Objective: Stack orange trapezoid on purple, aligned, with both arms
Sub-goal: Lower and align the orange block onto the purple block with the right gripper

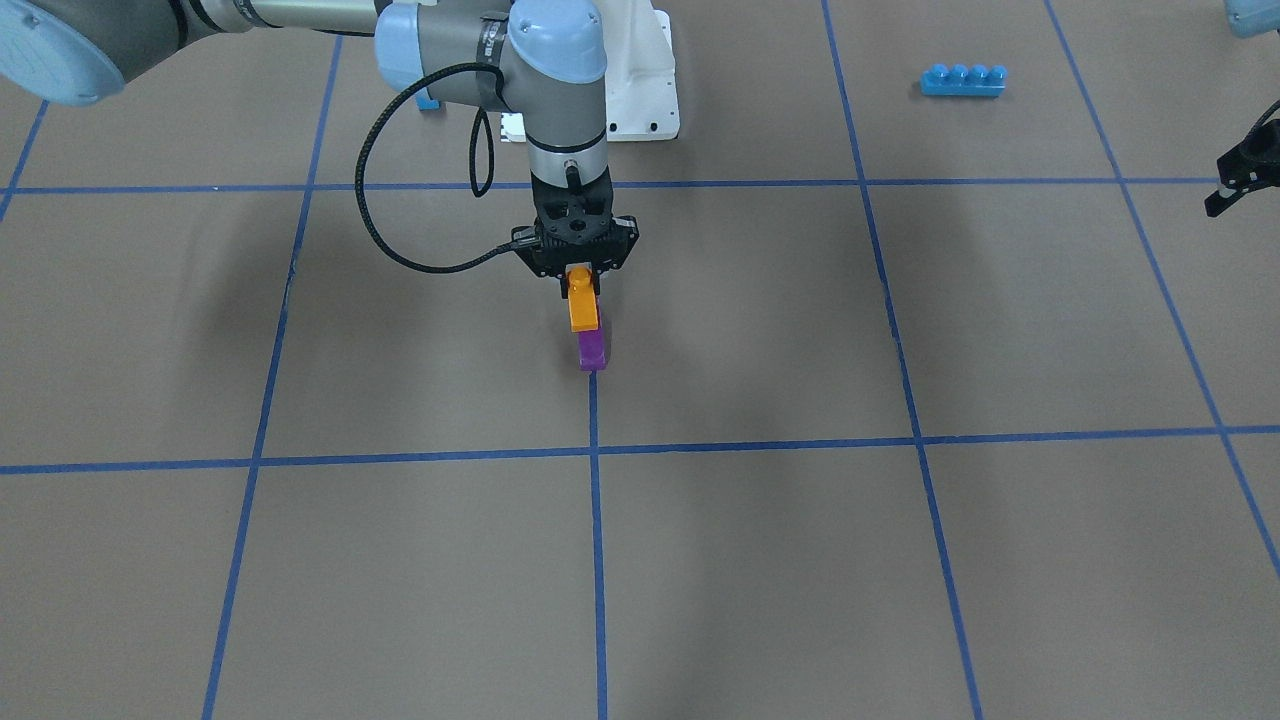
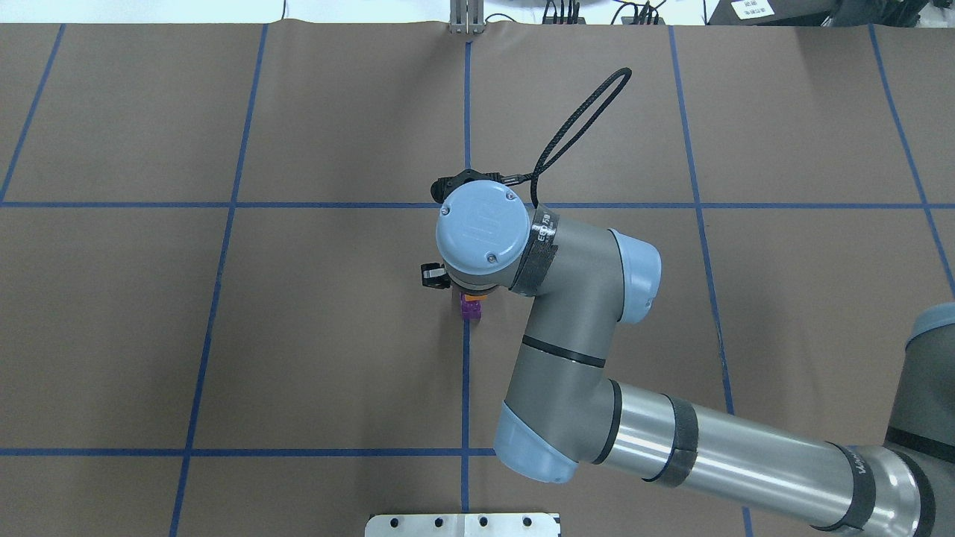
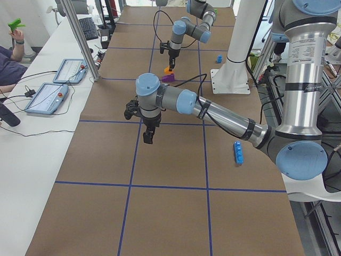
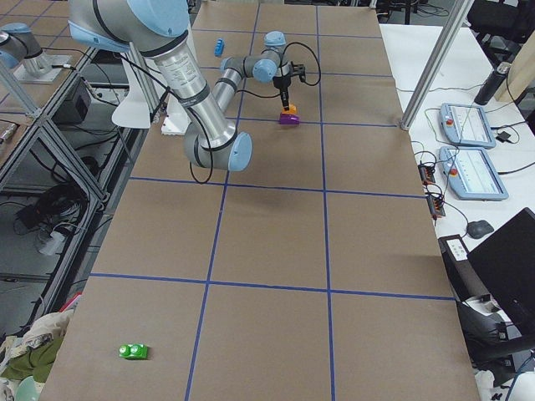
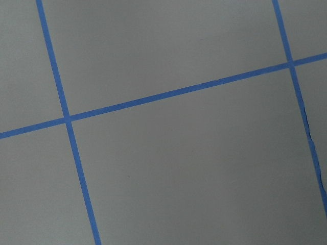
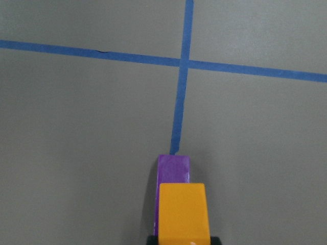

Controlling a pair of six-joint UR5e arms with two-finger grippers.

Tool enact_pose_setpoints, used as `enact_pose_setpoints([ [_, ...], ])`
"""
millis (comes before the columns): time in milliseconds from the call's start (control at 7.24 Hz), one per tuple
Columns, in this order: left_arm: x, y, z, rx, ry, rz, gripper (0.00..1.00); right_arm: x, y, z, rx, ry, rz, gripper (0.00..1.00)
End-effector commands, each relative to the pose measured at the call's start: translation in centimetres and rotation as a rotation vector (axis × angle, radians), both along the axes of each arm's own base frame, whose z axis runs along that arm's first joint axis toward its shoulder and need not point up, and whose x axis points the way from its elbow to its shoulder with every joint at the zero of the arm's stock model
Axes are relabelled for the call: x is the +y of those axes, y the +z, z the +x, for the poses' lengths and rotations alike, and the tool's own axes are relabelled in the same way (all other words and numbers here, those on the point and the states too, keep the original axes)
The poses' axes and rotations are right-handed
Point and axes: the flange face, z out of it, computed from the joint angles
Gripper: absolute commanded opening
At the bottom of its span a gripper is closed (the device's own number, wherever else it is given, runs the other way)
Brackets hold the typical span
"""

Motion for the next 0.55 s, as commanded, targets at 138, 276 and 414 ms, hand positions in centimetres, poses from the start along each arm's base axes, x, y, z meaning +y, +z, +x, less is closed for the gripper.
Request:
enact_pose_setpoints([
  [138, 0.01, -0.04, 0.07, 0.000, 0.002, 0.001, 1.00, -0.19, 0.09, -0.37, 0.007, 0.003, -0.003, 0.00],
  [276, -0.07, 0.03, 0.09, 0.000, 0.002, -0.001, 1.00, -0.27, 0.23, -0.54, 0.011, 0.005, -0.006, 0.00],
  [414, -0.10, 0.18, 0.09, -0.001, 0.002, -0.004, 1.00, -0.29, 0.23, -0.53, 0.011, 0.008, -0.007, 0.00],
])
